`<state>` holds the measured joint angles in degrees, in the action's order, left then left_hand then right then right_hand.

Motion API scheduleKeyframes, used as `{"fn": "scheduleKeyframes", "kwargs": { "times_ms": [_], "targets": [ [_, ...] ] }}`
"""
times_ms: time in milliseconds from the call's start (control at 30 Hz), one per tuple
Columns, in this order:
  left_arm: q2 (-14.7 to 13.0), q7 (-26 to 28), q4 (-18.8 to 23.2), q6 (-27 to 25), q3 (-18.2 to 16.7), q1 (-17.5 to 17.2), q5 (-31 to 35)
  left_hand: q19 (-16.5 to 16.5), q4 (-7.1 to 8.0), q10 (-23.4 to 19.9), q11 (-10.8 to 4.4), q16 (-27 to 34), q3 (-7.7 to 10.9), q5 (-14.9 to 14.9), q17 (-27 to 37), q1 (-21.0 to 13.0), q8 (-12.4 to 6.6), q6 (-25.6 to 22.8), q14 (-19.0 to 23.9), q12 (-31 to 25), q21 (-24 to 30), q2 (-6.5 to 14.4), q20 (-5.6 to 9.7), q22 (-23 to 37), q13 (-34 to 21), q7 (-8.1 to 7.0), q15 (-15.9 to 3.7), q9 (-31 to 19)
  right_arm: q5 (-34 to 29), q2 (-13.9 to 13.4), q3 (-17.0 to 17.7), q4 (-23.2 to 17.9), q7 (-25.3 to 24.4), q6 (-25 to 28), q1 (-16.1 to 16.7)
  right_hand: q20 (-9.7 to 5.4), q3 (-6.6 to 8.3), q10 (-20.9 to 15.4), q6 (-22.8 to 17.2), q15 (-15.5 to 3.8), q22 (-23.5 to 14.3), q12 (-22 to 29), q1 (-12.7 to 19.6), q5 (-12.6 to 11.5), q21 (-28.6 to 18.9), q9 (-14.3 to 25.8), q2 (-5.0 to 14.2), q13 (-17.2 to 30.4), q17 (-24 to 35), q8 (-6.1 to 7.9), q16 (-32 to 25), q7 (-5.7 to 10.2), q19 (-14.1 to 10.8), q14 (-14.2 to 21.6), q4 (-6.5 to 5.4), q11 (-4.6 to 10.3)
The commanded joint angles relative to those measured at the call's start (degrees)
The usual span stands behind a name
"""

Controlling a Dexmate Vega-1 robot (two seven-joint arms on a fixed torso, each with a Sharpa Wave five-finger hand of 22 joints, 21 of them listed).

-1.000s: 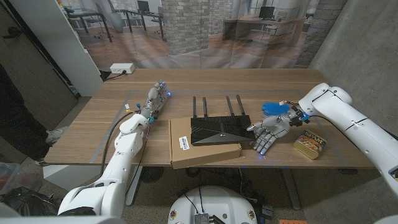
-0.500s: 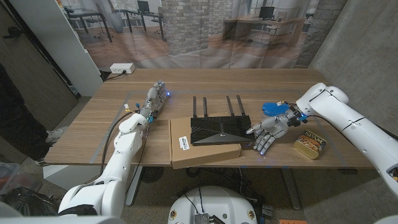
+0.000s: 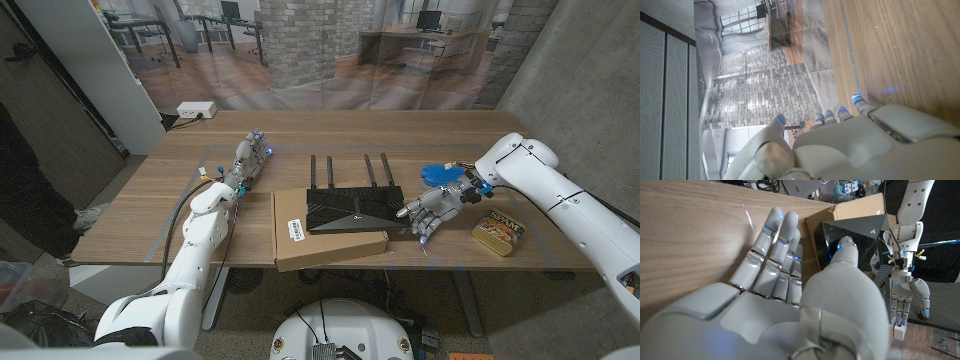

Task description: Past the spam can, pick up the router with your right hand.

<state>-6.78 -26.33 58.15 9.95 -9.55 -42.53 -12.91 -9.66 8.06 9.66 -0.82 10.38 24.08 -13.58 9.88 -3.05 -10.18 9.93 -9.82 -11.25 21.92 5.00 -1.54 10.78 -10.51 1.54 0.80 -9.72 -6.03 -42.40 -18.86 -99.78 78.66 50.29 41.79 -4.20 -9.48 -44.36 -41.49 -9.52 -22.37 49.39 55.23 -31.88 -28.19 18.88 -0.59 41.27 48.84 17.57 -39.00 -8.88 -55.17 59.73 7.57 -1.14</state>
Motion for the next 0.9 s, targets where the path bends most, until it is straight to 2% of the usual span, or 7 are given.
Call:
{"fn": "scheduleKeyframes", "kwargs": {
  "times_ms": [33, 200, 233, 333, 467, 700, 900],
  "targets": [
    [0.28, -0.23, -0.46, -0.32, -0.49, 0.24, 0.28, -1.13, 0.05, 3.92, 0.31, 0.14, -0.29, -0.35, 0.15, -0.26, -0.16, 2.73, -8.02, -0.12, -0.12, 1.2, -0.3, 0.29, -0.14, 0.46, 0.5, -0.16, -1.41, 2.95, 5.33, -0.92, -1.02, 0.28, 2.6, -0.98, -1.1, -3.32, -5.04, -2.18, -2.94, 2.62, 2.35, -0.71, -3.24, 1.39, 0.75, 2.07, 3.5, 1.66, -1.84, 0.02, -1.79, 2.84, 0.08, 0.87],
    [0.4, -0.26, -0.7, -0.18, -0.56, 0.4, 0.46, -1.1, 0.05, 3.97, 0.29, 0.14, -0.3, -0.36, 0.16, -0.27, -0.16, 2.73, -8.03, -0.1, -0.15, 1.21, -0.26, 0.3, -0.14, 0.42, 0.49, -0.16, -0.57, 3.94, 7.56, -0.72, -1.11, 0.38, 3.57, -2.04, -2.2, -7.52, -8.26, -2.96, -6.76, 3.46, 4.09, -0.99, -7.22, 2.82, 2.09, 1.31, 7.36, 2.77, -3.46, 0.13, -2.9, 5.63, -0.19, 0.9],
    [0.44, -0.26, -0.75, -0.16, -0.57, 0.43, 0.48, -1.09, 0.05, 3.95, 0.35, 0.15, -0.3, -0.36, 0.16, -0.27, -0.16, 2.73, -8.03, -0.11, -0.15, 1.22, -0.27, 0.3, -0.14, 0.42, 0.5, -0.16, -0.42, 4.05, 7.87, -0.66, -1.1, 0.29, 3.71, -2.25, -2.27, -8.43, -9.11, -2.9, -7.12, 3.65, 4.45, -1.04, -7.86, 3.05, 2.55, 1.15, 7.95, 3.07, -3.85, 0.07, -3.42, 6.5, -0.24, 1.57],
    [0.48, -0.25, -0.92, -0.03, -0.59, 0.51, 0.62, -1.1, 0.05, 3.92, 0.34, 0.15, -0.31, -0.37, 0.16, -0.28, -0.16, 2.75, -8.03, -0.12, -0.17, 1.22, -0.25, 0.3, -0.14, 0.4, 0.5, -0.16, 0.28, 4.57, 8.97, -0.25, -1.08, -0.01, 4.15, -2.75, -2.65, -10.47, -11.42, -2.89, -7.36, 3.96, 5.37, -1.06, -9.06, 3.71, 3.63, 0.67, 9.68, 3.85, -4.58, 0.16, -4.38, 8.18, -0.38, 1.75],
    [0.64, -0.28, -1.35, 0.1, -0.67, 0.67, 0.66, -1.12, 0.04, 3.99, 0.2, 0.14, -0.32, -0.37, 0.16, -0.3, -0.16, 2.76, -8.04, -0.1, -0.21, 1.23, -0.28, 0.3, -0.14, 0.37, 0.51, -0.16, 1.0, 5.32, 10.47, 0.04, -1.65, -0.59, 4.83, -3.58, -3.06, -14.23, -15.54, -2.99, -7.64, 4.92, 7.23, -0.91, -11.19, 4.93, 5.73, 0.52, 12.49, 5.41, -5.85, 1.3, -6.33, 11.14, -0.46, 2.96],
    [0.88, -0.26, -1.97, 0.27, -0.76, 0.96, 0.88, -1.13, 0.04, 4.02, 0.24, 0.14, -0.33, -0.39, 0.16, -0.33, -0.16, 2.77, -8.05, -0.1, -0.26, 1.25, -0.29, 0.31, -0.14, 0.35, 0.51, -0.16, 1.71, 6.53, 12.45, 0.51, -3.2, -1.44, 5.56, -4.77, -1.89, -17.9, -19.52, -2.98, -7.66, 5.56, 11.8, 0.15, -13.85, 7.33, 10.51, 0.6, 17.14, 7.54, -7.4, 2.73, -7.55, 13.99, -0.32, 4.58],
    [0.99, -0.27, -2.46, 0.4, -0.78, 1.32, 1.15, -1.13, 0.03, 4.03, 0.25, 0.15, -0.34, -0.39, 0.16, -0.35, -0.16, 2.78, -8.04, -0.1, -0.3, 1.26, -0.29, 0.31, -0.14, 0.36, 0.53, -0.16, 2.69, 7.68, 13.98, 1.27, -4.02, -2.12, 6.14, -5.07, -1.18, -18.39, -19.83, -2.97, -7.86, 5.78, 13.53, 0.89, -14.82, 8.29, 11.19, 1.19, 18.68, 8.04, -7.79, 2.7, -7.43, 14.55, -0.31, 4.55]
  ]
}}
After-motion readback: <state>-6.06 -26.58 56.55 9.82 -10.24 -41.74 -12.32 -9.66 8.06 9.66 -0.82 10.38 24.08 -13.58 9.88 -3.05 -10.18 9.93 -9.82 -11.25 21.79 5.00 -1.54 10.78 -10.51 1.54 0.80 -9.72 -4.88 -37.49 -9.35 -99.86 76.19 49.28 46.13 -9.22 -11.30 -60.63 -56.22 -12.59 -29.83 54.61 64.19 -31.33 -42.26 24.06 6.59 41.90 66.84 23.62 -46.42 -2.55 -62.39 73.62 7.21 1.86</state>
